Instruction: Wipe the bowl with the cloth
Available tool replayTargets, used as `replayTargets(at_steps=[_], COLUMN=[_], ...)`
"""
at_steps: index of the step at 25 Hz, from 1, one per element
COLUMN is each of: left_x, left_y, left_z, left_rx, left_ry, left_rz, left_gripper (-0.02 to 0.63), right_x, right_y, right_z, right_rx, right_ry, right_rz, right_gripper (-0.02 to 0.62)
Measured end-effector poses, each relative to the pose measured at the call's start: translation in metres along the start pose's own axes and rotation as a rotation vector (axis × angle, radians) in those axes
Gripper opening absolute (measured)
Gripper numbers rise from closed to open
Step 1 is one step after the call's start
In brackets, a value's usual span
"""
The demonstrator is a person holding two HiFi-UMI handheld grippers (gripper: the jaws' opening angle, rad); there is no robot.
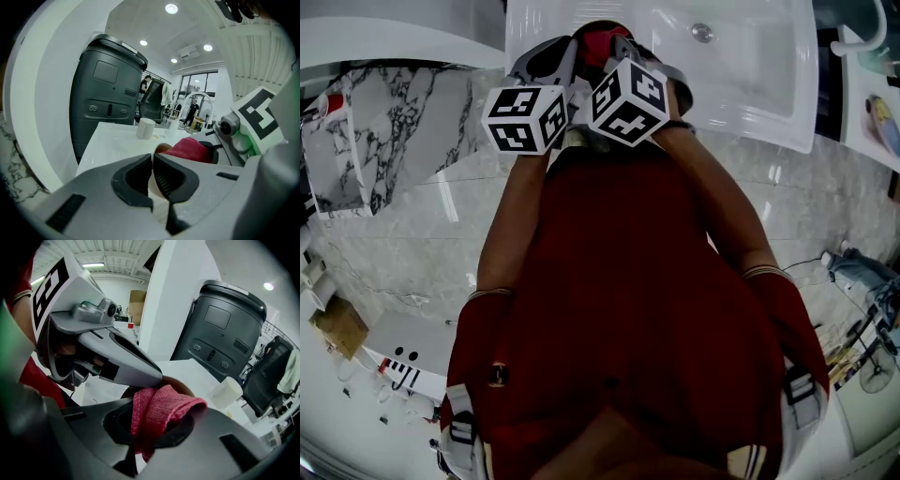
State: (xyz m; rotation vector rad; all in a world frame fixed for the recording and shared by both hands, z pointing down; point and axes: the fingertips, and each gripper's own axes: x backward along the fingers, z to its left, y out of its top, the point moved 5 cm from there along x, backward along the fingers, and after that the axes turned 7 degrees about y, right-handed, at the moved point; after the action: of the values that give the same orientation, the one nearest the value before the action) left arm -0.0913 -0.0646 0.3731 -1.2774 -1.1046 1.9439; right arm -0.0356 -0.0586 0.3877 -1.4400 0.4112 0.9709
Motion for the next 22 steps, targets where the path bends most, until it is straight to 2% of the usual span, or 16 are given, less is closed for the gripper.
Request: replayTargets(at_steps=[14, 22], left_x=[0.003, 0.002], left_y=[-0.001, -0.002], left_z=[0.002, 0.003], left_rx=[-0.006, -0.005], left_ry=[0.010, 0.015], left_rz=[0.007, 0.005], left_gripper=[0.021, 0.021], right_x=[0.003, 0.006], right_y=[-0.003, -0.010], right_z=[-0.016, -0.017], right_rx=[-0.034, -0.049], right_ry=[-0.057, -0.051], right_rz=[0.015, 0.036], right_gripper=[0.029, 0.029])
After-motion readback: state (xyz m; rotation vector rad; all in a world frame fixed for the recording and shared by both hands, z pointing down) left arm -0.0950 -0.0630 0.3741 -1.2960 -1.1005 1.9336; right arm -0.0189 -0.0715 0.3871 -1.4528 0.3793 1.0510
